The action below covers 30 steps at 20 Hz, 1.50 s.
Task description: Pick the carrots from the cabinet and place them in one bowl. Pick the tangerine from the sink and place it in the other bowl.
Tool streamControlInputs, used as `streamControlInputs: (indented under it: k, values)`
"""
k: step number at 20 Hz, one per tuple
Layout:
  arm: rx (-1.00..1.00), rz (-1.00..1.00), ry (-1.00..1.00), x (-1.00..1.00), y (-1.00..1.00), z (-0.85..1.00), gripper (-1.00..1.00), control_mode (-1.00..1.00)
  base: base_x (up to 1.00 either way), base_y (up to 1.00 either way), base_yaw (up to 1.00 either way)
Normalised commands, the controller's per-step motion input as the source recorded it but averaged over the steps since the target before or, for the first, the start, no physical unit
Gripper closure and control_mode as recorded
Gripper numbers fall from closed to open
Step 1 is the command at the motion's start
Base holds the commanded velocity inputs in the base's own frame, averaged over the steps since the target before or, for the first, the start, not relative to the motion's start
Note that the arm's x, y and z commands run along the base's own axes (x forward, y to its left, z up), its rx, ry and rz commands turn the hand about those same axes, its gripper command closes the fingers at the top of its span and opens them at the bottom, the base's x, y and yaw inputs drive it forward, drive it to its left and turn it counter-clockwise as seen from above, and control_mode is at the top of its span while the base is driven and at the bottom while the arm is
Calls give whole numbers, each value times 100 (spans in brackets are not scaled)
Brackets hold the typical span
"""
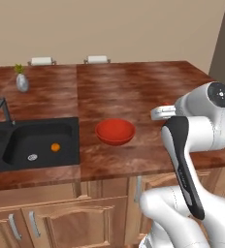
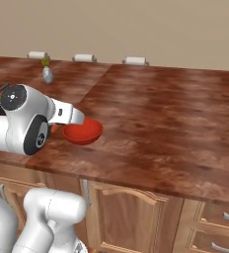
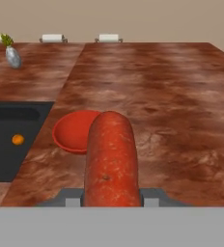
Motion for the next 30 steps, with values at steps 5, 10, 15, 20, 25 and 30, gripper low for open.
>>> streamControlInputs:
  k: [5,10,15,20,25,30]
  values:
    - [0,0,0,0,0,0,100,100,30,32,0]
    - [0,0,0,0,0,0,100,100,24,39,0]
    - [0,0,0,0,0,0,100,100,25,40,0]
    - [0,0,0,0,0,0,100,100,35,33,0]
    - [0,0,0,0,0,0,100,100,35,26,0]
    - [0,0,0,0,0,0,100,100,28,22,0]
